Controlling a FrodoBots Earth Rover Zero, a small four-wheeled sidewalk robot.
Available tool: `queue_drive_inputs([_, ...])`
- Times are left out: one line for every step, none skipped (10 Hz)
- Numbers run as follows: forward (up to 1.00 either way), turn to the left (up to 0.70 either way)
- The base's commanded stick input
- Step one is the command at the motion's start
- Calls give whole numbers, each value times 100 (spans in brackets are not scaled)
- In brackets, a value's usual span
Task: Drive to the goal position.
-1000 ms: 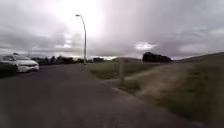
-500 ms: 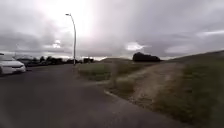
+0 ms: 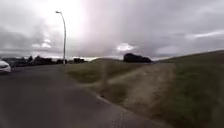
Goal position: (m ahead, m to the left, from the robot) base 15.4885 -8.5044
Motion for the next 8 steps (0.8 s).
queue_drive_inputs([50,-50])
queue_drive_inputs([50,-50])
queue_drive_inputs([50,-50])
queue_drive_inputs([50,-50])
queue_drive_inputs([50,-50])
queue_drive_inputs([50,-50])
queue_drive_inputs([50,-50])
queue_drive_inputs([50,-50])
